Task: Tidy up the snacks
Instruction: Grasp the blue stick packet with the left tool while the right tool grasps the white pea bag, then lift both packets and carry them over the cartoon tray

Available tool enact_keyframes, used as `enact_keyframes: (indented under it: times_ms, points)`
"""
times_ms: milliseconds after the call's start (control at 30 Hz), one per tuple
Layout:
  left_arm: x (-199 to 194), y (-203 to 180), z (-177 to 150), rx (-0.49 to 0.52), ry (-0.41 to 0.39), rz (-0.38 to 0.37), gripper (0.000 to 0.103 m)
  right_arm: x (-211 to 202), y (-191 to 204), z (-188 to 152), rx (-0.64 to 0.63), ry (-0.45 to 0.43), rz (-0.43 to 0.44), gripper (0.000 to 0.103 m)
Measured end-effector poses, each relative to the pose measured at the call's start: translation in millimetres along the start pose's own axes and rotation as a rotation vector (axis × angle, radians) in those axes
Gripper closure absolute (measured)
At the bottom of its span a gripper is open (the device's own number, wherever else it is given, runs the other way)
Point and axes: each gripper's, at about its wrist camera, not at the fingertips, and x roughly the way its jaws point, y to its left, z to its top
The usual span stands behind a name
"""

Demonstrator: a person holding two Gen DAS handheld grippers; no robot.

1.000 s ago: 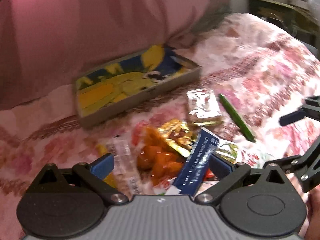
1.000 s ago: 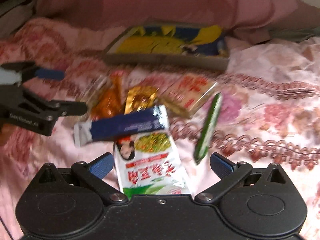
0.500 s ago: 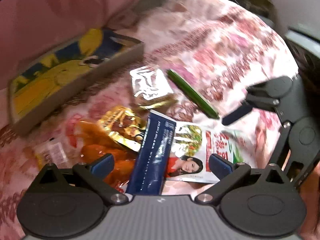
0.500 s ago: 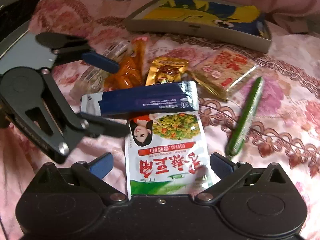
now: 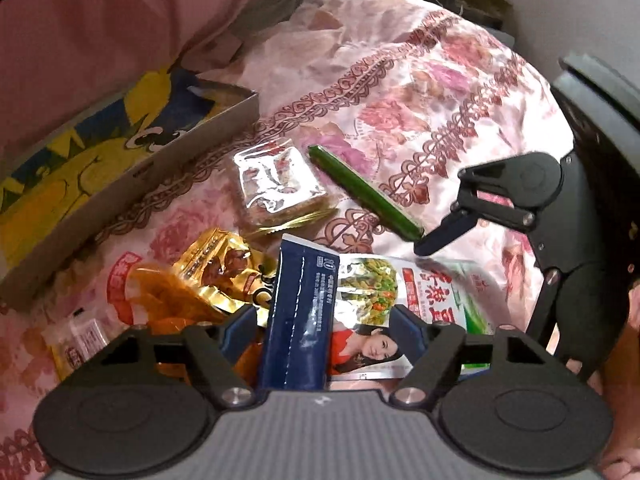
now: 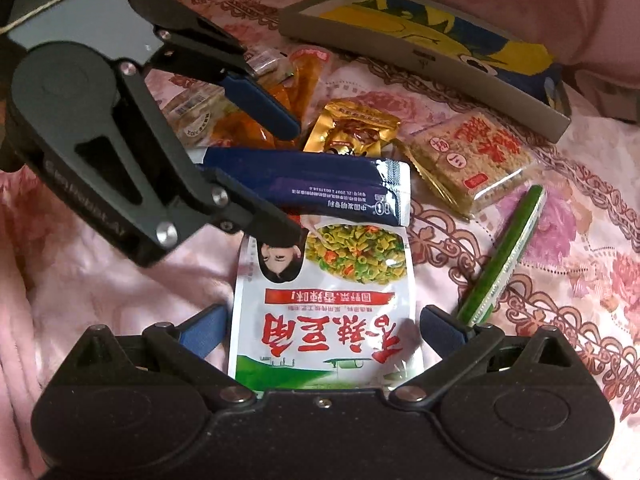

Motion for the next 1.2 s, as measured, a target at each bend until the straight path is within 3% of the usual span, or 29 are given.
enact_keyframes:
  times_ms: [67,133,333,567,733,1200]
  points:
    - [3.9,0.9,-0.2,-0.012,0.024,0.013,0.026,0.5,0.3,-0.4,-0.001,-0.004,-0.002,0.001]
    - [7.6,4.1,-0.5,-0.028,0.045,0.038,0.033,1.8,0.5,-0.2,-0.002,-0.009,-0.003,0.001]
    - [12.8,0.3,-1.6,-0.008,0.073,0.066,0.037,7.9,-1.1,3.9,0.016,-0.016,0.002,0.002]
    - [15.3,-1.9,-2.4,-0.034,0.118,0.034,0.058,8.7,-3.0,5.7,0.017,-0.012,-0.009,0.005]
    - [16.4,-5.1,-2.2,-0.041,0.124,0.050,0.061,10.6,-5.2,4.7,0.039,-0.004,-0.006,0.005]
    - [-3.3,2.7,3.3,-0.302,0.093,0.120,0.065,14.5,-7.1,3.5,0.090,-0.011,-0.003,0.005]
